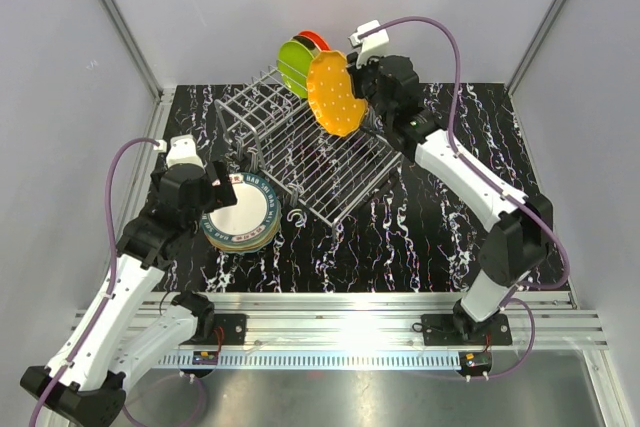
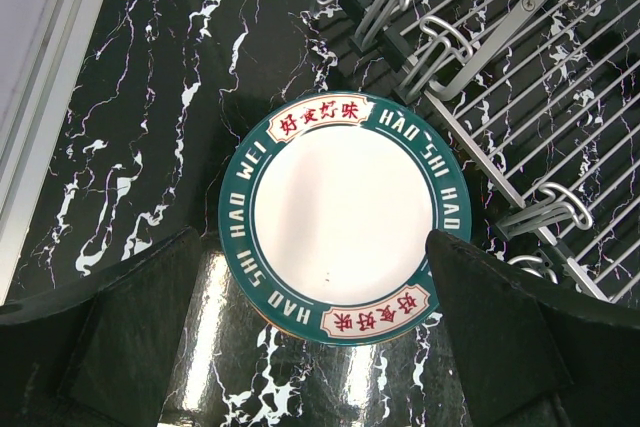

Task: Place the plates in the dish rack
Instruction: Insert the plate into the dish rack

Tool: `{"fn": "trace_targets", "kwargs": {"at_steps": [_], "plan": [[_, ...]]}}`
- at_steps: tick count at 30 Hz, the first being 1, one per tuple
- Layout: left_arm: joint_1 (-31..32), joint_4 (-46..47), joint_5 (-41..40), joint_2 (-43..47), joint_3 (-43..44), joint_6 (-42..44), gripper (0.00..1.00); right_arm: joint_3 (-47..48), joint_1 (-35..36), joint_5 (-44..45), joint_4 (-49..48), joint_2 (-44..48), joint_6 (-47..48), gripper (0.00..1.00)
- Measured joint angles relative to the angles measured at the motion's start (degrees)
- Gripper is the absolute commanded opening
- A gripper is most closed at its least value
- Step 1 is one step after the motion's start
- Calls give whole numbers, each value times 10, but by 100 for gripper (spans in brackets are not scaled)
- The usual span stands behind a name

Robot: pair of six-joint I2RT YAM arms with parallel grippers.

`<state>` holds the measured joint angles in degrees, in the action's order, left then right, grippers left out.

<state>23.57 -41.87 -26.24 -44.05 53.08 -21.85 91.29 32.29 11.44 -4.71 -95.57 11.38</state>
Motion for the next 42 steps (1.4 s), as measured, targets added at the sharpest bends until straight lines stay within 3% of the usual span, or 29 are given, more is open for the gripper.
{"fn": "trace_targets", "kwargs": {"at_steps": [9, 42], "plan": [[1, 0, 0, -4, 0, 0, 99, 14, 0, -10, -25, -37, 39, 0], [7, 0, -6, -4, 0, 0, 99, 14, 3, -21, -81, -40, 159, 0]]}}
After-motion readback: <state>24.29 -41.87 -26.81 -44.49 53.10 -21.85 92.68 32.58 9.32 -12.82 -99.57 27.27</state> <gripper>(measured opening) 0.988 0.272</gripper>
